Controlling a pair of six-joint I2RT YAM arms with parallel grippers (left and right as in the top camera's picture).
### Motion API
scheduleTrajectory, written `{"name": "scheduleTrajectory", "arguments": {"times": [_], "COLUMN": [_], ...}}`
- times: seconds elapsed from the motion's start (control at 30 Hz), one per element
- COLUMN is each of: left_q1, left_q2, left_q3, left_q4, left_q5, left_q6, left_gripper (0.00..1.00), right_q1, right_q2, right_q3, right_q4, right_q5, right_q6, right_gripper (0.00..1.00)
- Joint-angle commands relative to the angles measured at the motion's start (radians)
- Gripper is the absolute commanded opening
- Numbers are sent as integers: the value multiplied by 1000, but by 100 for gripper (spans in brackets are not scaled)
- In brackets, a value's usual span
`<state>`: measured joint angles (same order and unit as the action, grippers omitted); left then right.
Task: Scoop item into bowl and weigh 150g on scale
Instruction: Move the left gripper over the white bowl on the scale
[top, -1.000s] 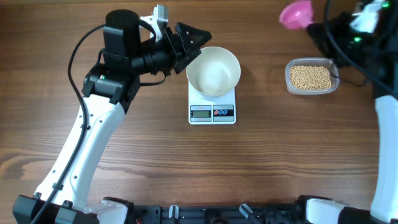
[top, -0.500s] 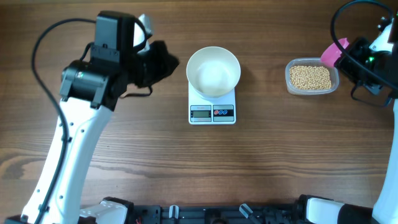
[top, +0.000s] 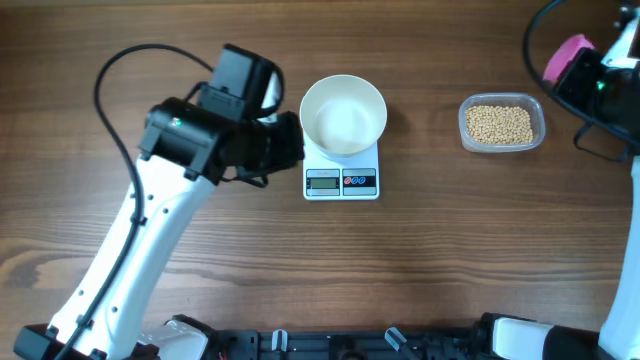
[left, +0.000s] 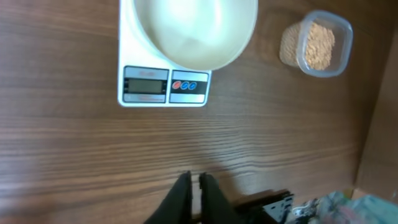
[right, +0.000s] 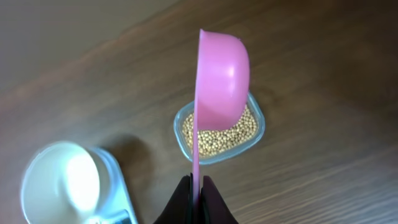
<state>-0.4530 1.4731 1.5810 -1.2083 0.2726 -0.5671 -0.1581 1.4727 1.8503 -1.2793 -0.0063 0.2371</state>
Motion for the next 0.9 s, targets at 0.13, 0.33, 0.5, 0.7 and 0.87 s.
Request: {"name": "scheduleTrajectory", "arguments": {"times": [0.13, 0.33, 0.5, 0.7, 0.87], "left_q1": [-63, -169, -231, -236, -209], "left_q2": [16, 112, 249, 352, 367], "left_q3": [-8, -13, -13, -13, -13], "left_q4": [5, 19, 31, 39, 68], "left_q5": [-40, -100, -117, -117, -104], "left_q6": [41, 43, 43, 68, 102], "left_gripper": [4, 4, 4, 4, 4], "right_q1": [-3, -3, -3, -3, -8], "right_q2": [56, 59, 61, 77, 93], "right_q3": [-11, -11, -11, -11, -11], "right_q4": [-85, -79, -69, -63, -27], "right_q5": [-81, -81, -96, -71, -24], "right_q6": [-183, -247, -306, -316, -313], "right_gripper": [4, 4, 4, 4, 4]}}
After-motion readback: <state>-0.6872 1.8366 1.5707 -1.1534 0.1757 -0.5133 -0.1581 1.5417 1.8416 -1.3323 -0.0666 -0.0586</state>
